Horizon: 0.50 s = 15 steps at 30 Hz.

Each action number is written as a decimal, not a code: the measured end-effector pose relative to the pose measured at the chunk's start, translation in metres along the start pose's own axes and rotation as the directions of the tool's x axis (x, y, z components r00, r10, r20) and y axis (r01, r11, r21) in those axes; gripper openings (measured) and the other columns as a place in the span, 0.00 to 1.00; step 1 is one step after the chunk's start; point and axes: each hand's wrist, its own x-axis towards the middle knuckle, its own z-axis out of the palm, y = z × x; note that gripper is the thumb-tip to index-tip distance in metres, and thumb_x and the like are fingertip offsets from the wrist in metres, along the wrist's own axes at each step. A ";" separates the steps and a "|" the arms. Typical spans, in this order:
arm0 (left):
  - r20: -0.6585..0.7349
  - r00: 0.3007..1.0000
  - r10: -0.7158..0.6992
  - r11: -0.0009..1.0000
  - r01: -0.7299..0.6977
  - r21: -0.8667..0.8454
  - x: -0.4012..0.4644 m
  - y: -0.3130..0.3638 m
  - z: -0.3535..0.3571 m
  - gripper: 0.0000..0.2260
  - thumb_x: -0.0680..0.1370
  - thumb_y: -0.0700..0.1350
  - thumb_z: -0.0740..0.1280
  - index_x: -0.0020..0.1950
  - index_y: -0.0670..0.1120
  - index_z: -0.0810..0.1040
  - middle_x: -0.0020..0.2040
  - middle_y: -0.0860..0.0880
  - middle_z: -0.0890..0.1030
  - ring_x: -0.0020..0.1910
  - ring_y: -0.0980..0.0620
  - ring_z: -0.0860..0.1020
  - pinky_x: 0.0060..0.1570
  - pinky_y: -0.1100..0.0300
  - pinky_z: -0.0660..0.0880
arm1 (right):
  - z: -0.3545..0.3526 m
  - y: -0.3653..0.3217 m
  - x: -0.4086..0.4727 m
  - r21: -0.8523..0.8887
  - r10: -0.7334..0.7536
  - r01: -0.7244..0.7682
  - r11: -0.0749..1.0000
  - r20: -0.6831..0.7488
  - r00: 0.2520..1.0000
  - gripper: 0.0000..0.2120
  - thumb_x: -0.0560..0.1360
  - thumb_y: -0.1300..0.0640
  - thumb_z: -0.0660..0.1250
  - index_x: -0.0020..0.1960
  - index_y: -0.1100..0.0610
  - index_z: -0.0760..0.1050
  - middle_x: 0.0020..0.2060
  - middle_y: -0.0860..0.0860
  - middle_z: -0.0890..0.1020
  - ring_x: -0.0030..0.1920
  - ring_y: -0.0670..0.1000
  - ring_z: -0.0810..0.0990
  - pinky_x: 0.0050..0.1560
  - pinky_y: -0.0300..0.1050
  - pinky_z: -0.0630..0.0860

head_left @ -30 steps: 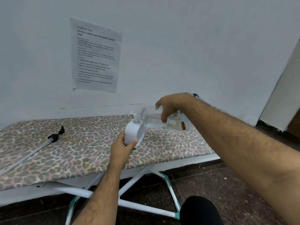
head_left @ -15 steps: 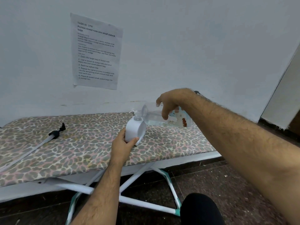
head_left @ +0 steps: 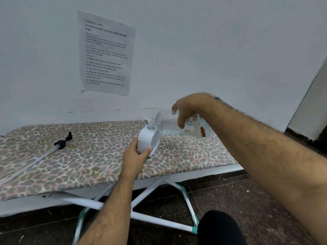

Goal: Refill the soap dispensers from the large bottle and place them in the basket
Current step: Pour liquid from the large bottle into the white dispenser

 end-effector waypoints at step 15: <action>-0.002 1.000 -0.002 1.000 0.002 -0.005 -0.001 0.000 0.000 0.23 0.72 0.46 0.74 0.65 0.55 0.73 0.52 0.60 0.79 0.49 0.56 0.82 0.45 0.51 0.82 | -0.003 -0.004 -0.001 -0.050 0.000 0.001 0.999 0.025 1.000 0.35 0.72 0.53 0.75 0.75 0.52 0.65 0.56 0.54 0.83 0.38 0.48 0.78 0.47 0.49 0.73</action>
